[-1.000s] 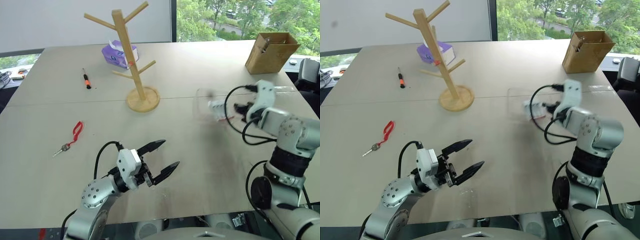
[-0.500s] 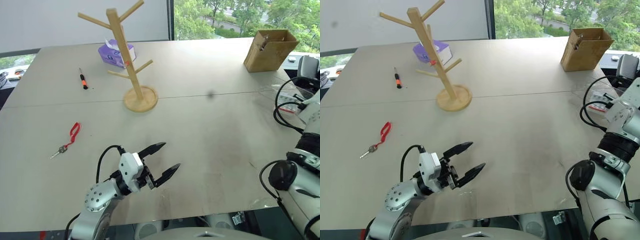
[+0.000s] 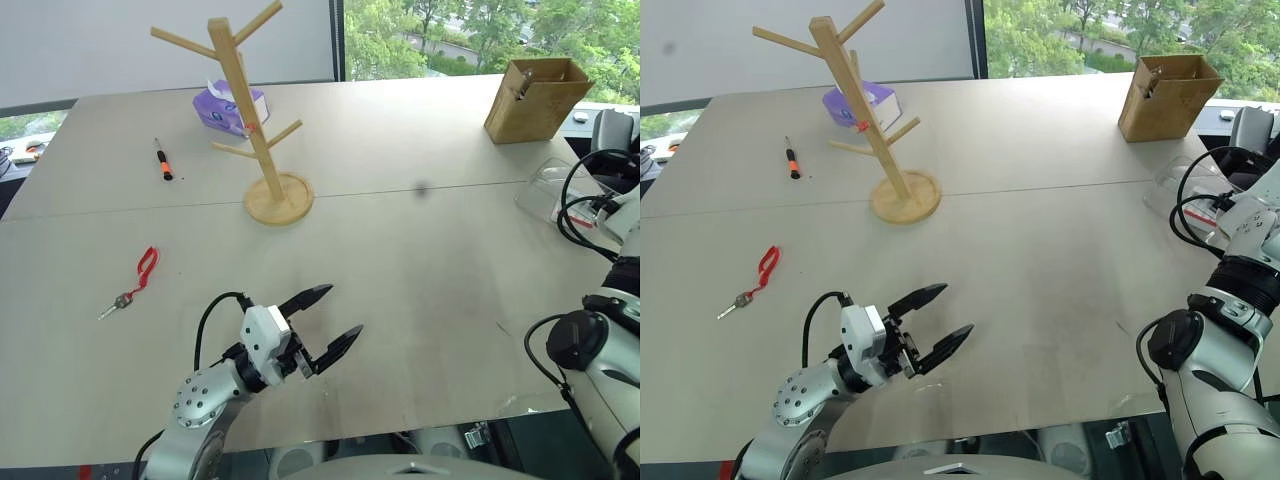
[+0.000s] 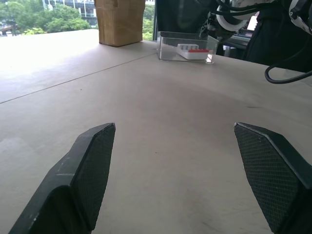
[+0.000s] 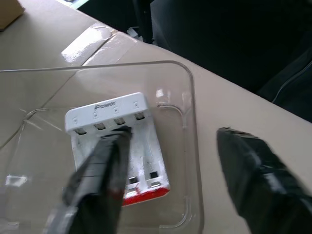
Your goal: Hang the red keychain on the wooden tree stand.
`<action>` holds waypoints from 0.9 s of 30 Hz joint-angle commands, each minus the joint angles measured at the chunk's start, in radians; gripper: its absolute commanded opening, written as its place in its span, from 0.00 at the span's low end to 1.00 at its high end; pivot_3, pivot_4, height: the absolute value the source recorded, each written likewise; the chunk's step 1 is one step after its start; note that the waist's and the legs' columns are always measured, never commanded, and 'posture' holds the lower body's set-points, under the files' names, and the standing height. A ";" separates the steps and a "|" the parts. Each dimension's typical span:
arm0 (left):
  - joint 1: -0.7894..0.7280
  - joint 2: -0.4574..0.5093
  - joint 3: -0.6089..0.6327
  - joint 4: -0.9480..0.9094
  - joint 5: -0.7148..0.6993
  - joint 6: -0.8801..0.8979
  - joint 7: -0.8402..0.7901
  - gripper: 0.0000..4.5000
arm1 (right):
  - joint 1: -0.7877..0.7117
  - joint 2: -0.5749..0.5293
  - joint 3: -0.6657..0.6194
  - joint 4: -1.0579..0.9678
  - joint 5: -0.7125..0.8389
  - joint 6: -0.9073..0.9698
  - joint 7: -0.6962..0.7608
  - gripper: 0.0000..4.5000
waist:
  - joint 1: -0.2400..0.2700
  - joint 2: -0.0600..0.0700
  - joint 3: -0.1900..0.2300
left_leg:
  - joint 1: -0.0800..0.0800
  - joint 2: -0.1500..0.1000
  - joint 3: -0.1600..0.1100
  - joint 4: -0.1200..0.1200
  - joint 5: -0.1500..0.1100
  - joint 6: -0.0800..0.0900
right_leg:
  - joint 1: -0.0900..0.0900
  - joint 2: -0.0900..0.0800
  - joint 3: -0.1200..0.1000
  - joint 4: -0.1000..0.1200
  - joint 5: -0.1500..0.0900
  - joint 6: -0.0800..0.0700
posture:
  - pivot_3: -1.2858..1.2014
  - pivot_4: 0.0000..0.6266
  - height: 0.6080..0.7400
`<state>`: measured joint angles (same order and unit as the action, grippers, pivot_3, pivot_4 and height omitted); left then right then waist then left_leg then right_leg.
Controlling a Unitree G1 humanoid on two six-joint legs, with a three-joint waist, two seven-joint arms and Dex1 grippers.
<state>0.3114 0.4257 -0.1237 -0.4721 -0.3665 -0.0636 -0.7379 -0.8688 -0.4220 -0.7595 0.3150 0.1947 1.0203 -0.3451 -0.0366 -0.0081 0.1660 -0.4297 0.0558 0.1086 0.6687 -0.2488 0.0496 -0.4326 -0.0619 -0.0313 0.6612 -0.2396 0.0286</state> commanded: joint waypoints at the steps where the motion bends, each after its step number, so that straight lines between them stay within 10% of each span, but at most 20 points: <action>1: -0.005 0.003 0.013 -0.029 -0.016 -0.006 0.000 0.89 | 0.013 -0.019 0.040 -0.101 0.020 -0.082 0.047 0.99 | 0.001 0.000 0.000 | 0.000 0.000 0.000 0.000 0.000 0.000 | 0.000 0.000 0.000 0.000 0.000 0.000 | 0.52 0.24 1.00; 13: -0.155 -0.148 0.155 0.007 0.016 0.203 0.360 0.89 | 0.565 -0.124 0.612 -0.614 0.298 -0.535 1.153 0.99 | 0.024 -0.002 -0.001 | 0.000 0.001 -0.006 0.001 0.000 0.000 | 0.003 0.001 -0.004 -0.001 0.000 0.000 | 0.52 0.24 1.00; 27: -0.140 -0.051 0.615 0.081 0.010 0.390 0.590 0.89 | 0.587 -0.188 0.756 -0.150 0.254 -1.037 1.800 0.99 | 0.026 -0.008 -0.001 | 0.014 0.000 -0.008 0.002 0.000 0.000 | 0.019 0.001 -0.007 -0.004 0.001 0.001 | 0.52 0.24 1.00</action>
<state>0.1672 0.3581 0.4508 -0.3977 -0.3653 0.3221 -0.1566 -0.2570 -0.6113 -0.0076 0.1099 0.4702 0.0708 1.3944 -0.0101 -0.0162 0.1654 -0.4159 0.0559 0.1011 0.6709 -0.2491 0.0498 -0.4139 -0.0613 -0.0380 0.6571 -0.2388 0.0296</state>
